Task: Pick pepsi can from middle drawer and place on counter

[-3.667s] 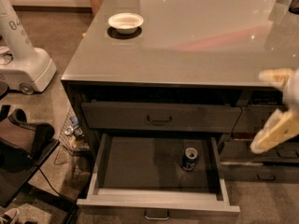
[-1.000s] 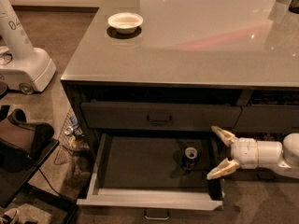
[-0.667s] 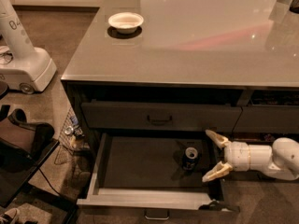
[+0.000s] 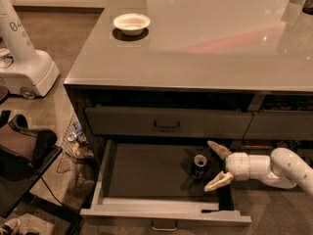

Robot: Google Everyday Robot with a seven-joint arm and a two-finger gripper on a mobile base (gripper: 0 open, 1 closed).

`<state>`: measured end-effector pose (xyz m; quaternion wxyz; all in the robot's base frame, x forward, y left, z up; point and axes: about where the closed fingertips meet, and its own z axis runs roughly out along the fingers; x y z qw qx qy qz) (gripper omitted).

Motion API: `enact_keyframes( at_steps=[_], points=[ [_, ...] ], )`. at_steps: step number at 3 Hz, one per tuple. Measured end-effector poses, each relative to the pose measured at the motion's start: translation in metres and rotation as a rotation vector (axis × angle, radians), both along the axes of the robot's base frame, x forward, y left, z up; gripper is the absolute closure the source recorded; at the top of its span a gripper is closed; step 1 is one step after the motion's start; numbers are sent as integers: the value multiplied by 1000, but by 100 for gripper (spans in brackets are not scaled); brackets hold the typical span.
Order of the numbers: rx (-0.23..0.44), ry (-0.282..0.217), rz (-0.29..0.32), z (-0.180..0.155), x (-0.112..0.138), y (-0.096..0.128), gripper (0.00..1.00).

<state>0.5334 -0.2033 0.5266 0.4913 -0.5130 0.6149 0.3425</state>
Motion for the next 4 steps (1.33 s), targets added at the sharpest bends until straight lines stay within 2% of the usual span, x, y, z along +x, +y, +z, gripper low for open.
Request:
enact_keyframes(
  at_steps=[3,4],
  points=[
    [-61,91,35,-55,23,24,0],
    [-112,112,40,-66,32,26,16]
  ],
)
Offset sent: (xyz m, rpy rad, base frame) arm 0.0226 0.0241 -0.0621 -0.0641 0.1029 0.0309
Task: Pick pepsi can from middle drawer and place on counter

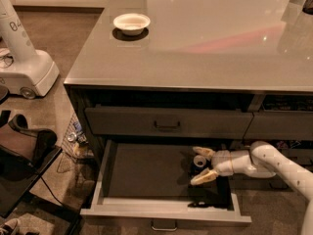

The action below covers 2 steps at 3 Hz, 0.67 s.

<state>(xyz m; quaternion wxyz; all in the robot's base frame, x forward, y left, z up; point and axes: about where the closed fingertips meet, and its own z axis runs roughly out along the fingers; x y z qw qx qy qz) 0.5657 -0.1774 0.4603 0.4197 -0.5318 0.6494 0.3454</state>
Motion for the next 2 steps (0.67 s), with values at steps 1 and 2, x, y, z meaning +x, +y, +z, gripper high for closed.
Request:
enact_keyframes(
  at_steps=[1,2],
  points=[
    [-70,26,1,-13,10,-1,47],
    [-98,41,2,-20,13,0,70]
  ],
)
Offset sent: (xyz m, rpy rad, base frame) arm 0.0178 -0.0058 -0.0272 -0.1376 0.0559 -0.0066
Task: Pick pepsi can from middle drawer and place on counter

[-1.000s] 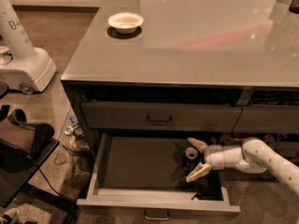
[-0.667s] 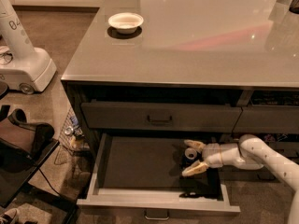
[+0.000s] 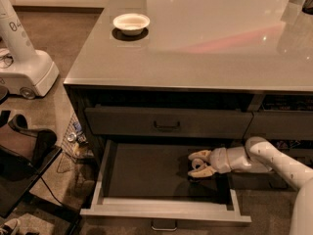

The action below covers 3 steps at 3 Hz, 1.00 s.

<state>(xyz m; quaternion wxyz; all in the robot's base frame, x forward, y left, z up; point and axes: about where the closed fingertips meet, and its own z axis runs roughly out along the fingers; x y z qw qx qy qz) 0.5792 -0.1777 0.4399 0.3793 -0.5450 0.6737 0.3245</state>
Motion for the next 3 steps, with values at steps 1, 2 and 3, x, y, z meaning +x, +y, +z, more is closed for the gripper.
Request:
enact_keyframes(
  at_steps=[1,2,3],
  points=[
    [-1,1,0,1,0,0,94],
    [-1,1,0,1,0,0,100],
    [27,1,-7,38,-14,10,100]
  ],
)
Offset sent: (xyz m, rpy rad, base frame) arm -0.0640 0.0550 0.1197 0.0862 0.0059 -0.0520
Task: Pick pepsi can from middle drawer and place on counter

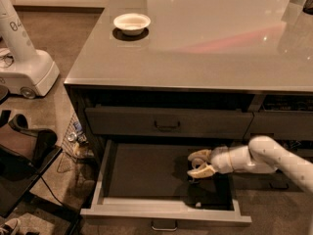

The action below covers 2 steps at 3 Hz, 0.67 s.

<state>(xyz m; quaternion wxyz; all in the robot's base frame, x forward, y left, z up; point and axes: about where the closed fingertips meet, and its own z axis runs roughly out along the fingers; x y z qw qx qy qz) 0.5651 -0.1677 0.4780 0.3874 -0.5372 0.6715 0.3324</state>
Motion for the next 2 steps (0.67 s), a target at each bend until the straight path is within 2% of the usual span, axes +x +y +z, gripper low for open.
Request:
enact_keyframes(
  at_steps=[1,2],
  points=[
    [80,28,-17,102,-27,17,100],
    [142,65,-13,198,-39,18,100]
  ],
)
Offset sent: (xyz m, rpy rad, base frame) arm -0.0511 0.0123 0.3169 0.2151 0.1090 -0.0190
